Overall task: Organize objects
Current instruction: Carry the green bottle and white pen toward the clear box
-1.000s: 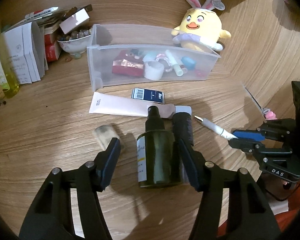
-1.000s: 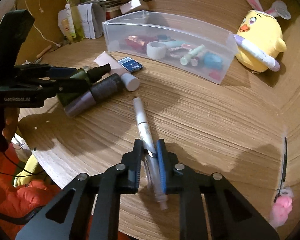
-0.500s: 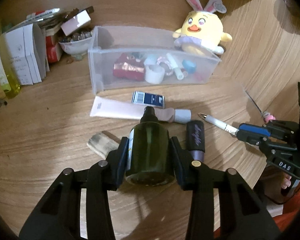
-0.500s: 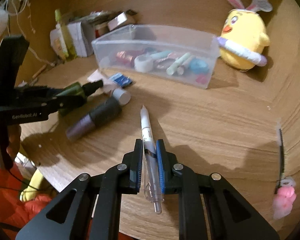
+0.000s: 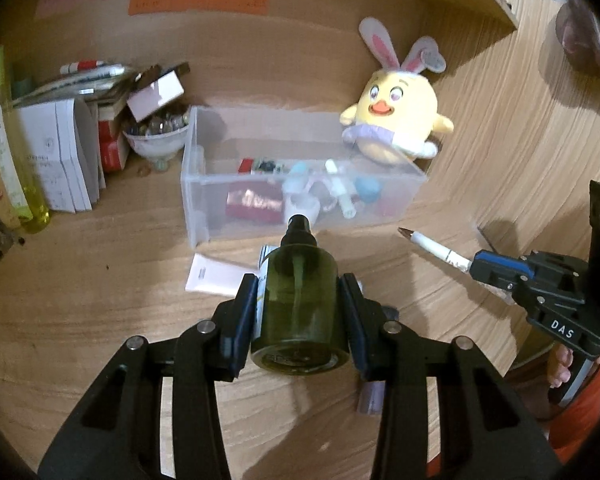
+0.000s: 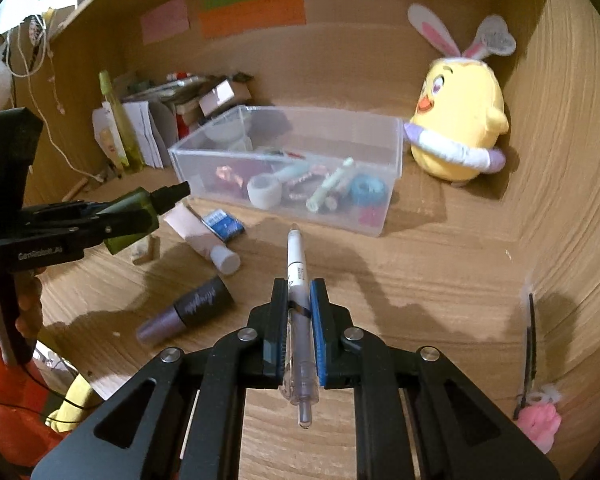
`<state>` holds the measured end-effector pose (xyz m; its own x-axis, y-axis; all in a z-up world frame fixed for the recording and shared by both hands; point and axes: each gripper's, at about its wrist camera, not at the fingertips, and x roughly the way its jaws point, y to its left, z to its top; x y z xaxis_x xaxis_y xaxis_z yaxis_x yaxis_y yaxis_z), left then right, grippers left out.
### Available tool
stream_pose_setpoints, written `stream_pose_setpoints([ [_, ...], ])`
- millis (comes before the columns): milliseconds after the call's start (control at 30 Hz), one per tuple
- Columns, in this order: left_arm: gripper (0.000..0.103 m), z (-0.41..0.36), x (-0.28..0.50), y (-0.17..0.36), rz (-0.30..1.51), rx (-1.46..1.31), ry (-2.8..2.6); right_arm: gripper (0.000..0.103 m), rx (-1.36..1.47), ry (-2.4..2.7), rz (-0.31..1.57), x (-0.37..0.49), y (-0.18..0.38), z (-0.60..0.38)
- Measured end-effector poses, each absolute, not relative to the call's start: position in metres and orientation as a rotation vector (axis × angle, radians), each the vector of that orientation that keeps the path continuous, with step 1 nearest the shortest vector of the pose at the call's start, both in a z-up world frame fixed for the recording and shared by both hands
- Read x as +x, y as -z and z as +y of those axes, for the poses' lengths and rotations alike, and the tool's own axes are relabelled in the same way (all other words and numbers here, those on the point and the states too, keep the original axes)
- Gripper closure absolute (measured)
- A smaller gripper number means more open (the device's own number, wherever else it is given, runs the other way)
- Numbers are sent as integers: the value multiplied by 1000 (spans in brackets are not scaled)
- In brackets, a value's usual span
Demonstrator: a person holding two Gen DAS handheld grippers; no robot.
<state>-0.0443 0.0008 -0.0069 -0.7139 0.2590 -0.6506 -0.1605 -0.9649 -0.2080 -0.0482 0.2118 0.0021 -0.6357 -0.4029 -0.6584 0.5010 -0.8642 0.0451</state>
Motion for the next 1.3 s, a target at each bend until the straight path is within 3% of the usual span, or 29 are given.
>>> stream_pose_setpoints([
  [533,62,1,-72,-31,-192,-947,-2782,93,737,2483,172,-76,-45,195],
  [1300,62,4,-149,-39,-172,-1016,-2803,93,751,2479,165,-156,-57,174],
])
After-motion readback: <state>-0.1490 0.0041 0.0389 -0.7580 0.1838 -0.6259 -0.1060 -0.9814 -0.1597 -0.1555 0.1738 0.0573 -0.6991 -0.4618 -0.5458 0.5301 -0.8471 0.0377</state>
